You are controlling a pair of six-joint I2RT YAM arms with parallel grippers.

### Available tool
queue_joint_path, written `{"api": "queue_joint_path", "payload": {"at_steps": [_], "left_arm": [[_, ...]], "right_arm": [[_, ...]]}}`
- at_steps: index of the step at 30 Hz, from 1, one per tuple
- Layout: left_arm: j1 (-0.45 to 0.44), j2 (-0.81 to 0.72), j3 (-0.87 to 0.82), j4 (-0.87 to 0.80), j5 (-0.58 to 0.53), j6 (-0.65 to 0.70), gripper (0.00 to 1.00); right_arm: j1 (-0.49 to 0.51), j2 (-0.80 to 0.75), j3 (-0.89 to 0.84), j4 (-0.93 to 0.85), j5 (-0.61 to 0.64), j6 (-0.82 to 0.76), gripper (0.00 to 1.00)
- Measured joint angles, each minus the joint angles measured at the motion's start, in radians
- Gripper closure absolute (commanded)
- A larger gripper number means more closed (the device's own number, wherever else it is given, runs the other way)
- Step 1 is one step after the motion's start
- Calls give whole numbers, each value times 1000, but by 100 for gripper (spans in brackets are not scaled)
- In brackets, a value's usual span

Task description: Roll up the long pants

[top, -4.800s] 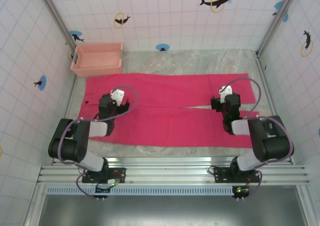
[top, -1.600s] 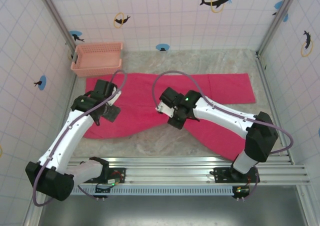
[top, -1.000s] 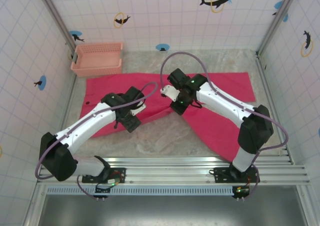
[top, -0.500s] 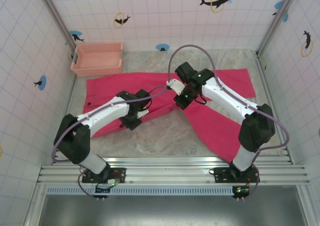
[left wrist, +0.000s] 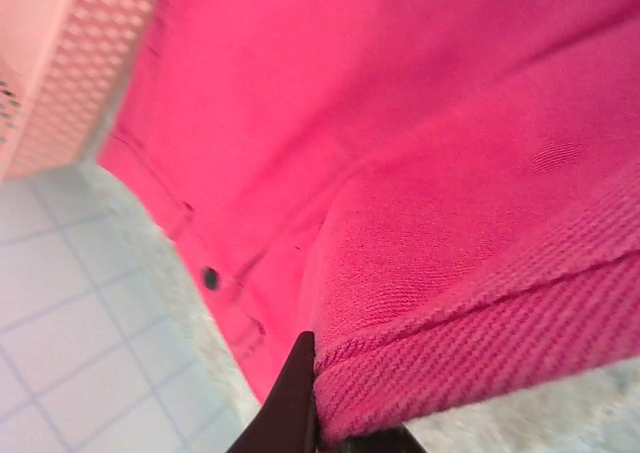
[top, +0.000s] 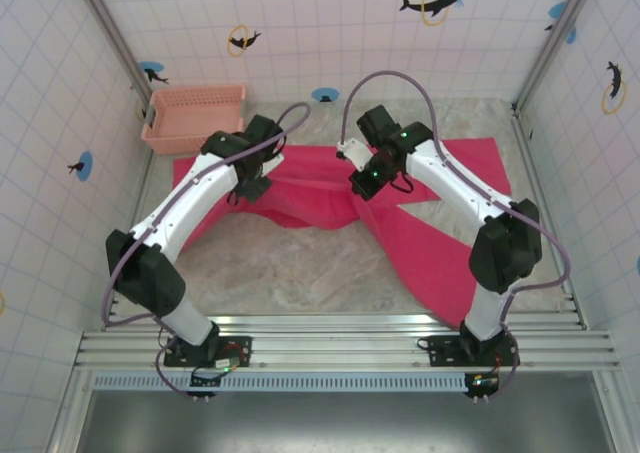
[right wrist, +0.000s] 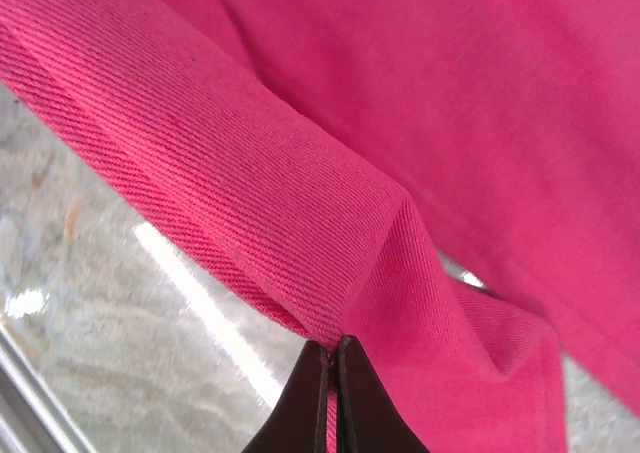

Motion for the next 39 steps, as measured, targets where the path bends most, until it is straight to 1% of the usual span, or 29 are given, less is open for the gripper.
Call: {"api": "queue_joint_path", "payload": {"at_steps": [5,9,11,16,19,21,23,24,25,26,27,29,30,31,32,33,36,39], "left_arm": [[44,165,69,55,-31,134,100],[76,307,136,102,-31,219,100],[90,365,188,114,-35,250,100],[124,526,397,127,-40,307,100],[135,607,504,135,-50,330,100],[138,641,540,141,-55,337,99],[141,673,565,146,-58,349,94],[142,695,579,151,-62,357,88],[144,715,587,162,-67,368,75],[145,734,590,175,-81,375,59],[148,756,591,185,-100,383,42],[158,802,597,204,-126,395,20],[164,827,607,213,-139,402,10],[171,857,621,223,-153,409,5],[173,876,635,230,-167,414,3],[175,889,658,236,-193,422,3],[177,898,694,264,-219,430,3],[177,899,697,275,-238,431,3]], "right_arm": [[-49,128,150,-2,7,-14,100],[-75,271,277,-12,22,-24,100],[-85,351,346,-21,32,-27,100],[-102,538,542,-50,57,-33,100],[-113,607,649,-69,71,-31,100],[-122,632,708,-81,74,-29,100],[-132,653,764,-85,75,-23,100],[-137,665,790,-84,76,-21,98],[-140,673,809,-80,77,-17,98],[-142,682,824,-80,87,-12,96],[-145,695,837,-80,98,-4,90],[-152,722,853,-72,112,13,69],[-156,739,856,-60,123,22,55],[-160,760,861,-53,132,36,45],[-164,778,869,-49,141,42,41],[-167,801,879,-44,153,56,39],[-175,848,898,-39,196,76,36],[-179,850,900,-40,262,82,34]]}}
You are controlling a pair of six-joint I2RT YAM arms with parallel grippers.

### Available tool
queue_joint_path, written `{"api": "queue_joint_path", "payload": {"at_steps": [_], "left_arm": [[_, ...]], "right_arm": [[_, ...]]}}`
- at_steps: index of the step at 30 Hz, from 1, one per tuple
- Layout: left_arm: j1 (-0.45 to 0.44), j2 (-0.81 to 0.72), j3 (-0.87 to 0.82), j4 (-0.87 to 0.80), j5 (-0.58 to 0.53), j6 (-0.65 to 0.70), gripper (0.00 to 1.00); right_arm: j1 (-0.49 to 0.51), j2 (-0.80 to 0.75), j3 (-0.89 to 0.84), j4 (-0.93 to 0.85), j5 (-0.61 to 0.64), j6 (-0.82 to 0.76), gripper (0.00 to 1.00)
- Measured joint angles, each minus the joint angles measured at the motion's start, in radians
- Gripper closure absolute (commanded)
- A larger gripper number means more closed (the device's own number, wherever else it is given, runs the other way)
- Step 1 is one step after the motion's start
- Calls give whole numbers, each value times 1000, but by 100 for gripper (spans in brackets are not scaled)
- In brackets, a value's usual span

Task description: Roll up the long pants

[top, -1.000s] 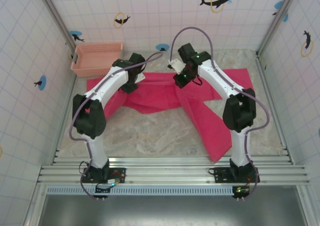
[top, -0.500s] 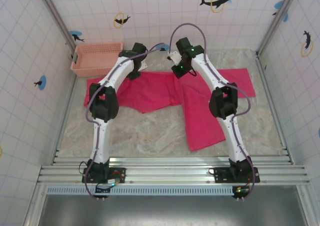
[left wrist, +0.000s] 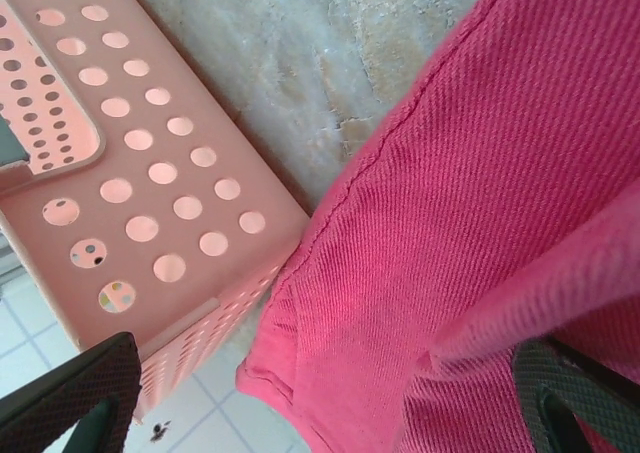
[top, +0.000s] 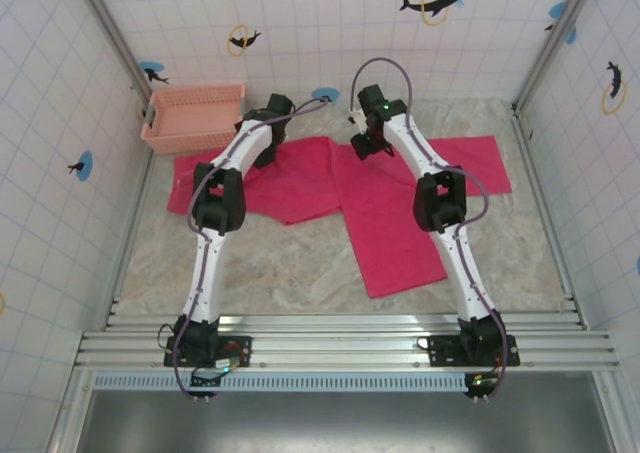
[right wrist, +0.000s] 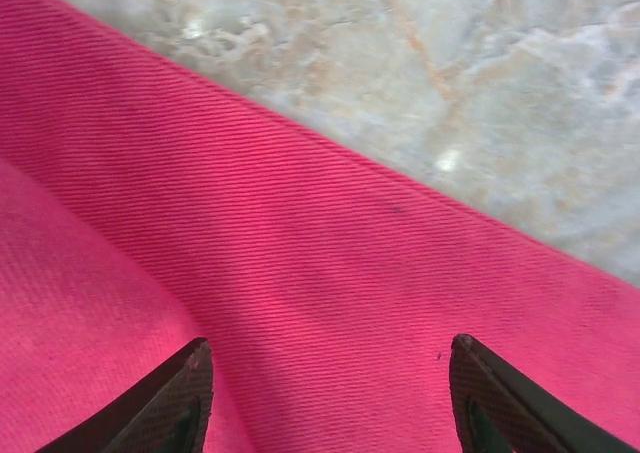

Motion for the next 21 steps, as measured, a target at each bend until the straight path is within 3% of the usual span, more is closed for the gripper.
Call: {"api": "queue_joint_path", "payload": {"at_steps": [3,5,11,16,21], "left_arm": [[-1,0,0,4,2,0,3],[-5,0,-2,11,2,0,3],[-14,-21,-43,29,26,0,3],[-14,-53,-74,33,77,0,3],[-4,-85,-103,39,116,0,3]], "right_arm": [[1,-43,-26,-5,48,-8,34],[3,-137,-133,-10,61,-10,34],[74,-682,-681,-6,73,34,33],[276,-1024,-1058,2,41,163,33],[458,-1044,-1333,10,23,317,33]]}}
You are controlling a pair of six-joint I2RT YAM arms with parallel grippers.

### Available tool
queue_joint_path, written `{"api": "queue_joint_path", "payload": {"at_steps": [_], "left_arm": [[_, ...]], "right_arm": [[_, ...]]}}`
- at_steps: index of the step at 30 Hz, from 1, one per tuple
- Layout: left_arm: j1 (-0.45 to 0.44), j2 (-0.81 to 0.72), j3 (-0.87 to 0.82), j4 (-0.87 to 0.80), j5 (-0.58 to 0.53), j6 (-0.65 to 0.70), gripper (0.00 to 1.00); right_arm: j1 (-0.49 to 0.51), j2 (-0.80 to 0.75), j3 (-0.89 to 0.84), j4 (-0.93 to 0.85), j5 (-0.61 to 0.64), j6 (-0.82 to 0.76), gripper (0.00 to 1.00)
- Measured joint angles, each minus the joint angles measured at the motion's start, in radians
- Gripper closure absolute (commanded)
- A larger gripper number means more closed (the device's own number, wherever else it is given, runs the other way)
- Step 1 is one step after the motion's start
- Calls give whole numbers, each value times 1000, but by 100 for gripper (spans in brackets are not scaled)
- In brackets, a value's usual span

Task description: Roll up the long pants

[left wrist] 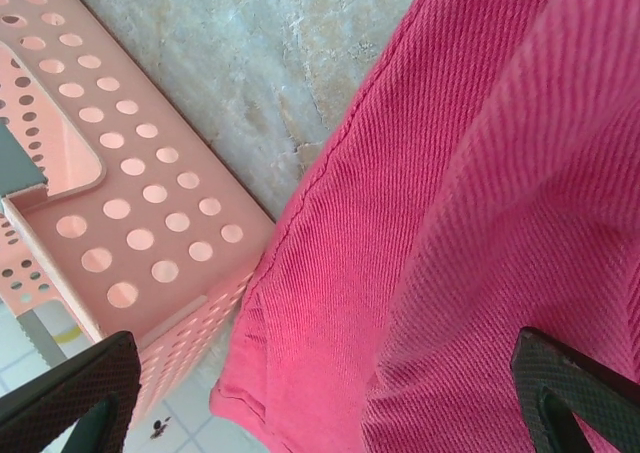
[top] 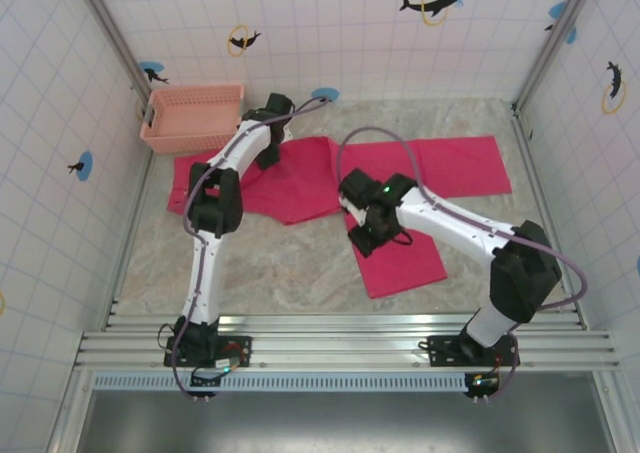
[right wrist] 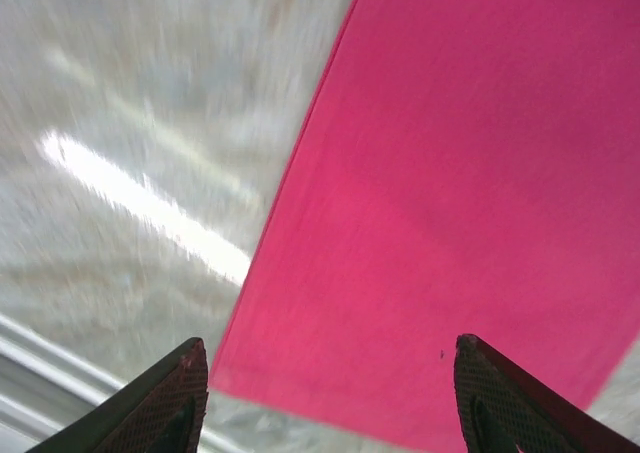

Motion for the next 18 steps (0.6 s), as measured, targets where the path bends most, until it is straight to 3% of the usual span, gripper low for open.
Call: {"api": "queue_joint_path", "payload": {"at_steps": [5,12,18], "left_arm": [[25,-20,-5,2,33,-1,3],[61,-36,-20,5,88,-18,3],[89,-42,-26,6,134,-39,3]], "right_arm": [[92,17,-134,30,-3,107,33],[163,109,-164,89,-4,198,35],[204,183,-152,112,-27,250,61]]}}
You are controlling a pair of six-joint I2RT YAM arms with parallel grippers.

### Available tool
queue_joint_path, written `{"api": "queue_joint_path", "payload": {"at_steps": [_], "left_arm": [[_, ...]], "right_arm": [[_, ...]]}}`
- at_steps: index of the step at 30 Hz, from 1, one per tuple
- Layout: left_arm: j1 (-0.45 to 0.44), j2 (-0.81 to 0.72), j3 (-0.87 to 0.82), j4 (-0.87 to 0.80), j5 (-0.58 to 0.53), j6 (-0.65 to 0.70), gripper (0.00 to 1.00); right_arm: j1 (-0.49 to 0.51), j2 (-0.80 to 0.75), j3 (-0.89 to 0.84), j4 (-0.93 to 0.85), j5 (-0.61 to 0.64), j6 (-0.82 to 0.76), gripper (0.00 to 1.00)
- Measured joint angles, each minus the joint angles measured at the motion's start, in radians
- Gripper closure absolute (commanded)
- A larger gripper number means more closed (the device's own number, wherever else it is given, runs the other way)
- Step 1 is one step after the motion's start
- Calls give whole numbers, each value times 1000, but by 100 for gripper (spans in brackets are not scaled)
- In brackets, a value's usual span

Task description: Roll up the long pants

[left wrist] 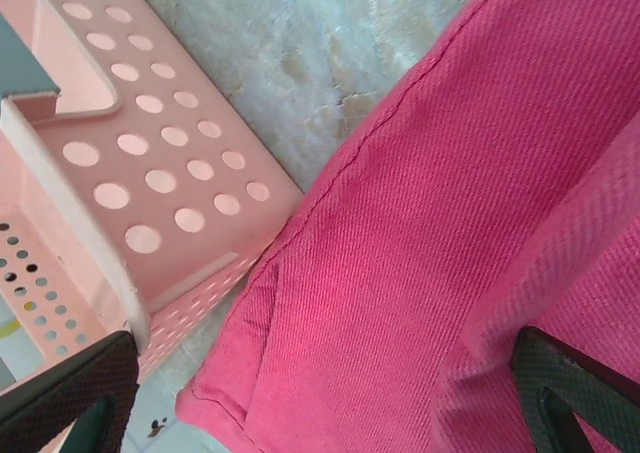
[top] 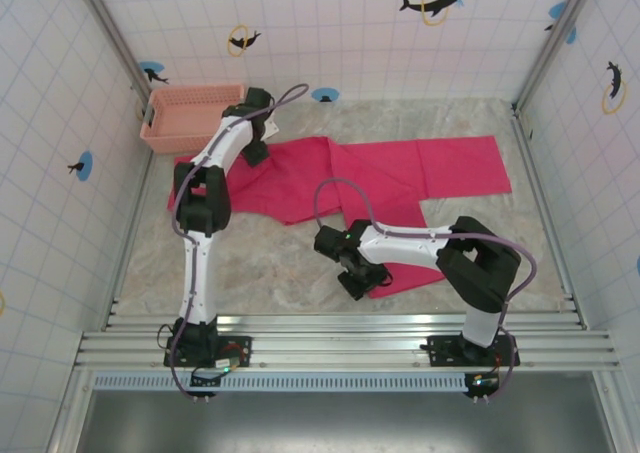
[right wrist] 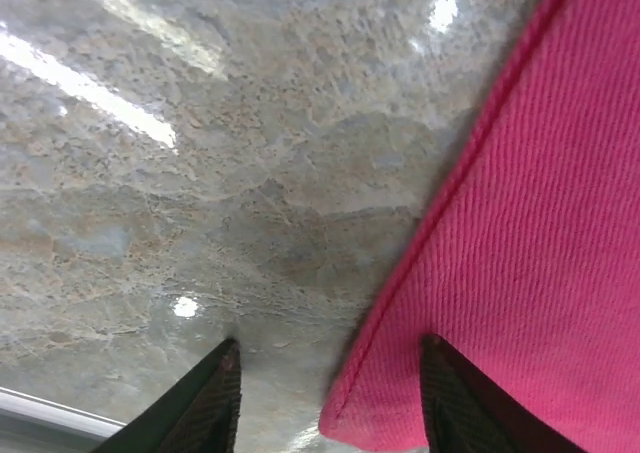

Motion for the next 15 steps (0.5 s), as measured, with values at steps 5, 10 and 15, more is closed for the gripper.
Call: {"api": "queue_joint_path", "payload": {"at_steps": [5,10,15], "left_arm": [[24,-31,-7,-3,39,-19,3],[48,-63,-7,-1,69,-44,3],[72,-65,-9,-2,91,-63,3]], "right_arm": [[-6,-2,-3,4,6,25,77],[-95,-37,-50,-6,68,34,96],[-203,-38,-52,-45,143,-10,100]]}}
